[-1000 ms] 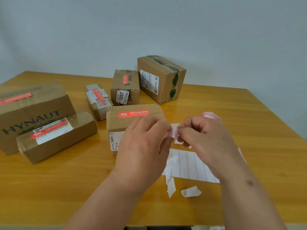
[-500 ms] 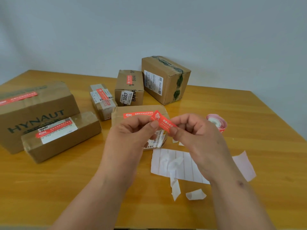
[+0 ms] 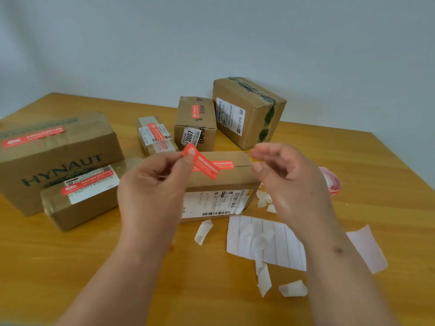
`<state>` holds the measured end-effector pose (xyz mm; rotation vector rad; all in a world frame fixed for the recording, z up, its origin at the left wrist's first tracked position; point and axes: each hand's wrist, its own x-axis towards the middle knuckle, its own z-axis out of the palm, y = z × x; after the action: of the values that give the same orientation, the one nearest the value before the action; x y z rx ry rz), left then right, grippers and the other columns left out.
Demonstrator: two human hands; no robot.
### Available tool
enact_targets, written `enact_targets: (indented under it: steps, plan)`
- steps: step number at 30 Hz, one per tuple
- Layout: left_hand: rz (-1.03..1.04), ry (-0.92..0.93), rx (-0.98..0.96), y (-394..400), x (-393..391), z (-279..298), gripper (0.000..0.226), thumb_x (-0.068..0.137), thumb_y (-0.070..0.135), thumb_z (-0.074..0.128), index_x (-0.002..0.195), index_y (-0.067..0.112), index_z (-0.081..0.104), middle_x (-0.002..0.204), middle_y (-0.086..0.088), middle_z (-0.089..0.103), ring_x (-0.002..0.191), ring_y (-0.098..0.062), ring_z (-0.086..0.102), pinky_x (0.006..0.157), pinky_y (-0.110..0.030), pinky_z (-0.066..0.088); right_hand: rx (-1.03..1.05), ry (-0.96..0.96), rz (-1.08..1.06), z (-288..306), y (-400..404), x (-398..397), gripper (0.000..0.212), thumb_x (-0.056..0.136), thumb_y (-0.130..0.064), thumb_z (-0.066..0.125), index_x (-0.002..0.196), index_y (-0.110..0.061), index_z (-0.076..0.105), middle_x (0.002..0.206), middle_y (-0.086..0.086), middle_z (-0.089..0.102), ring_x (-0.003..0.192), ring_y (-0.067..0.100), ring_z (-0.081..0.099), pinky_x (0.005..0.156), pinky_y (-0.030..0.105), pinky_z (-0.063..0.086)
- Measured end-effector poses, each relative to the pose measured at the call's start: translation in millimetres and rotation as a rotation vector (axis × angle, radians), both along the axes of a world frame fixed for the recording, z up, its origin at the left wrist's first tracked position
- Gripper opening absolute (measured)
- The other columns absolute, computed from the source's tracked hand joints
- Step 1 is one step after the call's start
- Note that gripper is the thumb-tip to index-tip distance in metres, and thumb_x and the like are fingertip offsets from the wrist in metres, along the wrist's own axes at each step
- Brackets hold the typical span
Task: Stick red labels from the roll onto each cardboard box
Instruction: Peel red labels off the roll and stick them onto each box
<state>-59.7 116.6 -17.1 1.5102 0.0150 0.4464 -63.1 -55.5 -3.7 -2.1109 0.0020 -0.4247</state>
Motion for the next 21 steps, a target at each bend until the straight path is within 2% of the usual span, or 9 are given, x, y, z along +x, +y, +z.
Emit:
enact_targets:
  steps: [2,5,7,9,11,13,15,19,21]
  plan:
    - [0.008,0.068,-0.146,11,10,-1,0.013,0.089,0.025,0.066,0.08,0.029,0.075,0.079,0.01,0.074,0.067,0.004,0.062,0.059,-0.012,0.047,-0.077,0.036,-0.055,-4,-6,6,0.036,0.092,-0.026,0.06,0.125,-0.038,0.053,0.122,-0.025,0.057,0.107,-0.008,0.053,0.076,0.01,0.042]
    - [-0.05,0.133,-0.224,25,23,-10,0.021,0.094,0.014,0.058,0.095,0.027,0.074,0.097,0.009,0.073,0.085,-0.004,0.063,0.075,-0.025,0.049,-0.186,0.229,-0.002,-10,-11,11,0.061,0.091,-0.026,0.062,0.142,-0.039,0.032,0.141,-0.018,0.043,0.12,0.002,0.046,0.086,0.022,0.046]
    - [-0.112,0.17,-0.19,26,28,-19,0.034,0.094,0.007,0.054,0.11,0.032,0.069,0.112,0.008,0.069,0.104,-0.01,0.063,0.086,-0.032,0.051,-0.145,0.37,0.099,-15,-9,12,0.076,0.089,-0.025,0.064,0.147,-0.041,0.018,0.131,-0.022,0.046,0.108,0.003,0.054,0.084,0.022,0.048]
    - [-0.159,0.226,-0.122,22,29,-23,0.047,0.096,0.007,0.049,0.125,0.043,0.058,0.123,0.013,0.063,0.113,-0.011,0.061,0.084,-0.03,0.054,-0.152,0.453,0.165,-21,-7,12,0.08,0.089,-0.025,0.065,0.146,-0.046,0.013,0.107,-0.03,0.049,0.088,0.004,0.061,0.076,0.023,0.053]
    - [-0.171,0.242,-0.062,18,27,-23,0.053,0.099,0.012,0.048,0.135,0.051,0.045,0.127,0.017,0.057,0.114,-0.008,0.059,0.075,-0.022,0.053,-0.184,0.431,0.151,-25,-5,13,0.075,0.091,-0.026,0.062,0.146,-0.045,0.013,0.101,-0.028,0.053,0.084,0.004,0.062,0.074,0.027,0.056]
    - [-0.168,0.237,-0.034,16,28,-20,0.055,0.1,0.019,0.049,0.139,0.055,0.035,0.129,0.02,0.053,0.111,-0.007,0.059,0.067,-0.016,0.051,-0.19,0.372,0.106,-25,-3,15,0.069,0.094,-0.031,0.059,0.146,-0.04,0.017,0.104,-0.025,0.055,0.08,-0.005,0.057,0.061,0.016,0.049]
    - [-0.163,0.217,-0.015,17,29,-16,0.056,0.099,0.026,0.05,0.142,0.055,0.03,0.132,0.02,0.049,0.112,-0.006,0.057,0.065,-0.014,0.052,-0.159,0.317,0.047,-20,-3,18,0.065,0.092,-0.039,0.059,0.145,-0.039,0.021,0.103,-0.024,0.055,0.077,-0.01,0.055,0.051,0.011,0.044]
    - [-0.169,0.134,-0.072,24,33,-6,0.058,0.096,0.024,0.055,0.14,0.054,0.033,0.142,0.014,0.044,0.126,-0.016,0.052,0.092,-0.042,0.054,0.1,0.196,-0.044,-6,-7,20,0.051,0.092,-0.04,0.057,0.138,-0.035,0.036,0.097,-0.016,0.066,0.078,-0.01,0.062,0.051,0.009,0.046]
    - [-0.163,0.115,-0.071,27,34,-1,0.061,0.09,0.028,0.06,0.137,0.057,0.035,0.14,0.016,0.045,0.126,-0.018,0.053,0.091,-0.046,0.054,0.272,0.182,0.001,-2,-12,17,0.045,0.091,-0.035,0.062,0.132,-0.034,0.044,0.094,-0.013,0.069,0.085,-0.008,0.063,0.064,0.015,0.049]
